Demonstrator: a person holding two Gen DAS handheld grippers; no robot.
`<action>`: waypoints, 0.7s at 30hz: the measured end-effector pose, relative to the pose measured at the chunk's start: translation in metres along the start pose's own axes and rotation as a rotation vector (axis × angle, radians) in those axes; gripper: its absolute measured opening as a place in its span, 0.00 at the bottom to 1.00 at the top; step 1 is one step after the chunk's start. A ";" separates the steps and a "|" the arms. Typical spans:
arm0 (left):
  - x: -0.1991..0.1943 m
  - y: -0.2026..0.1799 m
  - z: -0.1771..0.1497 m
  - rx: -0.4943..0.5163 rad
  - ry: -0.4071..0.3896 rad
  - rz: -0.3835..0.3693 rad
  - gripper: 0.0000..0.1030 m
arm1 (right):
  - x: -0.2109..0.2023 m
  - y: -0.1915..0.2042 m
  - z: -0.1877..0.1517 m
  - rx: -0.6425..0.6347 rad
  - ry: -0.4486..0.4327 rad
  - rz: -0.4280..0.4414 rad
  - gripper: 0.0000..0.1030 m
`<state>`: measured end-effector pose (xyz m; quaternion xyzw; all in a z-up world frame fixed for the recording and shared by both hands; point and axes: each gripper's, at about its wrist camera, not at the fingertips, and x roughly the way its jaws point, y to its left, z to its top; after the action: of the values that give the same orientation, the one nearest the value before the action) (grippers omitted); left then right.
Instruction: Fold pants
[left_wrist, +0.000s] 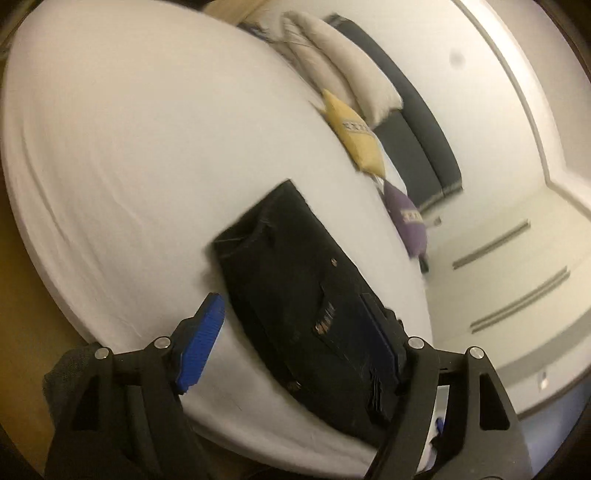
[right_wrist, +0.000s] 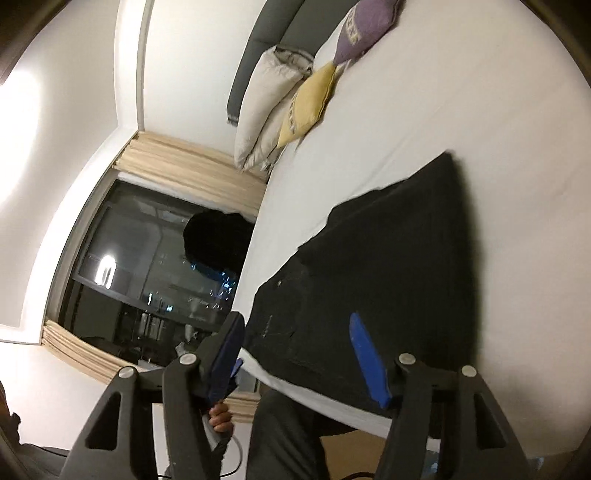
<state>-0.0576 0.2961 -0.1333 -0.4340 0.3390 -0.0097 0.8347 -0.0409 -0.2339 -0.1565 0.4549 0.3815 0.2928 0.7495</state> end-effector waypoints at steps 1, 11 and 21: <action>0.003 0.010 0.005 -0.023 0.009 -0.005 0.70 | 0.009 0.004 -0.005 -0.002 0.012 0.003 0.61; 0.077 0.042 -0.023 -0.230 0.057 -0.163 0.70 | 0.046 0.023 -0.020 0.004 0.041 -0.016 0.61; 0.119 0.063 -0.021 -0.361 0.080 -0.282 0.17 | 0.045 0.023 -0.023 0.000 0.049 -0.014 0.61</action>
<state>0.0046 0.2830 -0.2545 -0.6187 0.3039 -0.0827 0.7197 -0.0379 -0.1784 -0.1560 0.4451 0.4029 0.2984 0.7420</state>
